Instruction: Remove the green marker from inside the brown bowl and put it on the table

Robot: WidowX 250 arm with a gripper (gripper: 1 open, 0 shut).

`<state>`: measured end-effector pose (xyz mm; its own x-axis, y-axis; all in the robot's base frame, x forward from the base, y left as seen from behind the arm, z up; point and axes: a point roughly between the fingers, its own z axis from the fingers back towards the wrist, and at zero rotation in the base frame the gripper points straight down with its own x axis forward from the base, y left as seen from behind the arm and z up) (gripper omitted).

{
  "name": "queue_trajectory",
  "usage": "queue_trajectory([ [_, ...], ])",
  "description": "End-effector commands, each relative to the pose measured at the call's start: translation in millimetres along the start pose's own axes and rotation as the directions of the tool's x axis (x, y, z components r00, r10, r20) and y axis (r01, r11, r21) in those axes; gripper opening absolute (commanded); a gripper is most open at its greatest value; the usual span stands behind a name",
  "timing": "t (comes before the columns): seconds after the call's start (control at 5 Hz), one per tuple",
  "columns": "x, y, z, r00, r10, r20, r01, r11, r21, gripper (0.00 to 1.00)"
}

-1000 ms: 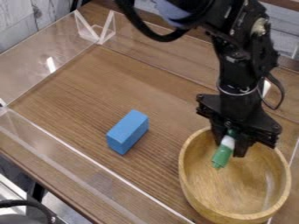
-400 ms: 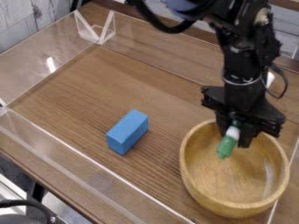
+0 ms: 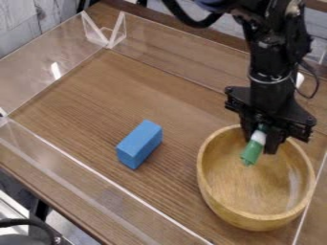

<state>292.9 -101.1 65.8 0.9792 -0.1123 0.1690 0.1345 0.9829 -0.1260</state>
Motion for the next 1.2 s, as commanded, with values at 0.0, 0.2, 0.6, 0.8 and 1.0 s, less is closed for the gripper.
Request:
queue_trajectory([
  [0.0,14.8,-1.3,20.1,0.998,-0.005,0.065,0.005,1.0,-0.012,0.0],
  [0.2,16.5,-1.4,22.5,0.998,-0.014,0.064,0.015,1.0,-0.015,0.0],
  [0.6,18.7,-1.2,23.2,0.997,-0.032,0.073,0.033,0.999,-0.021,0.0],
  [0.8,20.1,-0.4,23.5,0.996,-0.042,0.081,0.044,0.999,-0.025,0.0],
  [1.0,20.8,-0.1,23.9,0.995,-0.05,0.088,0.053,0.998,-0.029,0.0],
])
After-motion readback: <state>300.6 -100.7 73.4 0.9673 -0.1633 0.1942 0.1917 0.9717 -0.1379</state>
